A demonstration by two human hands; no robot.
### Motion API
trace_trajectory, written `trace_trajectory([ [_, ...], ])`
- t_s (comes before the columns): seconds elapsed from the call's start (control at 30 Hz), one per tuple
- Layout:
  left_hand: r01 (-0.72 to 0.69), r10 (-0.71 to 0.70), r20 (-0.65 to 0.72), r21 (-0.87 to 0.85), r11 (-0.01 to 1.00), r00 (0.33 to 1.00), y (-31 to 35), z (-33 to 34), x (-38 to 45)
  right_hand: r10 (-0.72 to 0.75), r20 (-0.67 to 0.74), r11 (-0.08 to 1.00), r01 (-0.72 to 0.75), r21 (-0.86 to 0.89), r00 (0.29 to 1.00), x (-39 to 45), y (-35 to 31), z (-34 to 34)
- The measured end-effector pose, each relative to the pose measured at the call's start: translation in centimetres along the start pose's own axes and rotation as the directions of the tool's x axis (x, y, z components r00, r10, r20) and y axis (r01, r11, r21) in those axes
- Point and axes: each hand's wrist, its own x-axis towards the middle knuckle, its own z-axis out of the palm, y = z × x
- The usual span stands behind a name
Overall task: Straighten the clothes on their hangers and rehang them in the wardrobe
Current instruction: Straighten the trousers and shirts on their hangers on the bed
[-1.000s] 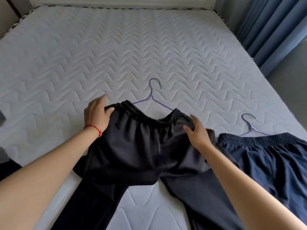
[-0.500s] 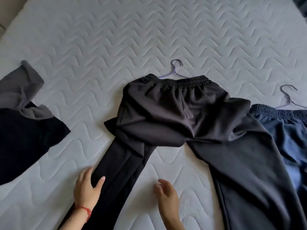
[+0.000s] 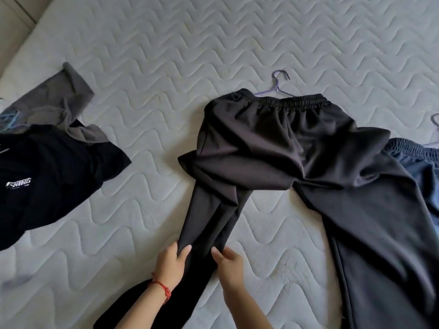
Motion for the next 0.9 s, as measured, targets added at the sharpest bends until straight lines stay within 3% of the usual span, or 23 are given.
trace_trajectory([
  [0.07, 0.121, -0.114, 0.052, -0.175, 0.977, 0.992, -0.6, 0.1, -1.4, -0.004, -0.036, 1.0, 0.005, 0.006, 0.999, -1.2, 0.5, -1.3],
  [0.13, 0.267, -0.215, 0.197, -0.295, 0.917, 0.956, -1.1, 0.3, -3.4, -0.012, -0.077, 1.0, 0.011, -0.018, 0.997, -2.6, 1.7, -3.1],
  [0.23, 0.269, -0.197, 0.324, -0.196, 0.943, 0.925, -2.8, 1.9, -6.3, 0.008, -0.18, 0.995, -0.026, -0.099, 0.984, -4.7, 4.8, -5.6],
  [0.3, 0.216, -0.209, 0.253, 0.002, 0.976, 0.945, -3.5, 3.1, -7.8, 0.029, -0.267, 0.988, -0.068, -0.137, 0.963, -5.5, 6.5, -6.9],
  [0.37, 0.145, -0.148, 0.105, 0.039, 0.989, 0.983, -2.9, 3.5, -9.0, 0.069, -0.292, 0.991, -0.1, -0.093, 0.954, -5.9, 7.1, -7.5],
  [0.43, 0.011, -0.011, 0.001, 0.039, 0.999, 1.0, -1.8, 3.8, -9.8, 0.097, -0.252, 0.991, -0.116, -0.06, 0.963, -5.9, 7.1, -7.6],
  [0.57, -0.124, 0.125, -0.01, 0.088, 0.988, 0.992, -0.1, 5.2, -9.7, 0.066, -0.093, 0.995, -0.073, -0.072, 0.993, -6.1, 6.2, -7.0],
  [0.67, -0.047, 0.056, -0.071, 0.117, 0.992, 0.996, 1.0, 5.7, -8.7, 0.035, -0.019, 0.998, -0.036, -0.056, 0.999, -6.4, 5.3, -7.0],
  [0.77, 0.026, -0.02, -0.144, 0.043, 0.999, 0.989, 1.0, 5.9, -7.8, 0.023, -0.037, 1.0, -0.023, 0.012, 0.999, -6.7, 5.3, -7.7],
  [0.9, 0.221, -0.219, 0.036, -0.123, 0.967, 0.975, 1.2, 5.7, -7.7, 0.01, -0.094, 0.996, -0.001, 0.094, 0.996, -7.6, 6.0, -8.9],
])
